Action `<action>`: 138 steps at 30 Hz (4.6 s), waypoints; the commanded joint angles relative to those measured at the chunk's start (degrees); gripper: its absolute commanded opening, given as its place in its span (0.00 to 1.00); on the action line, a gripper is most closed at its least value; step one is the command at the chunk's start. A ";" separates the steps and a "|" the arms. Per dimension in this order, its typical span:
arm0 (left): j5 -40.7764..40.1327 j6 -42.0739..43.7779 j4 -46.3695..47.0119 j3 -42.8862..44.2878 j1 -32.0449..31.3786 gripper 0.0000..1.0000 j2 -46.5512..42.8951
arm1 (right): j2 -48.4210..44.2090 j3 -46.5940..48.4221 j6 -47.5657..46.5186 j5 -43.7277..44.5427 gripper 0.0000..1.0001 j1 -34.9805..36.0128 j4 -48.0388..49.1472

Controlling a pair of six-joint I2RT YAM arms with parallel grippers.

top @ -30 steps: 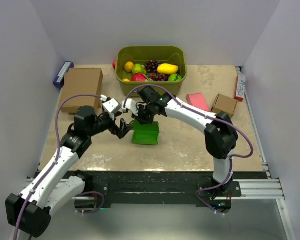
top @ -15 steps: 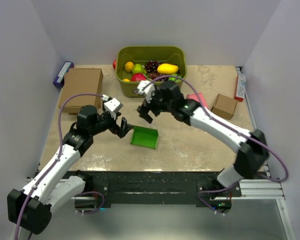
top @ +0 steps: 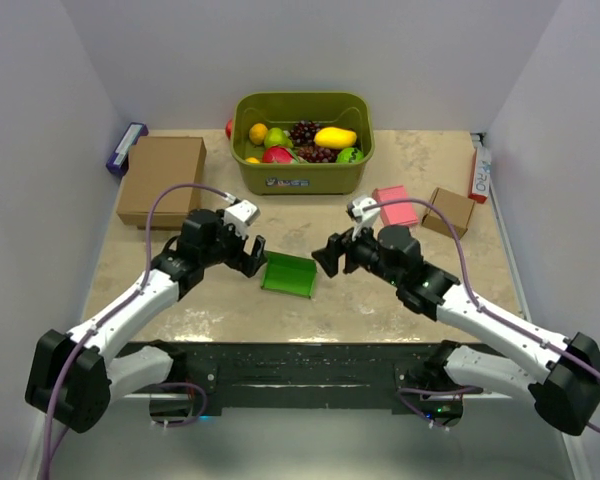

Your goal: Fold the paper box

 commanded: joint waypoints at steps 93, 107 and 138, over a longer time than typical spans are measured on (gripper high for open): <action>3.10 -4.51 44.59 -20.51 0.65 0.81 1.17 | 19.46 -3.60 -13.29 5.02 0.00 6.55 10.86; -2.88 -5.92 43.36 -20.69 1.09 0.84 0.38 | 18.49 -1.75 -16.90 -2.91 0.00 5.40 6.80; 9.69 -8.64 48.02 -22.18 1.00 0.25 4.78 | 18.58 -2.36 -16.64 -1.24 0.00 4.88 8.29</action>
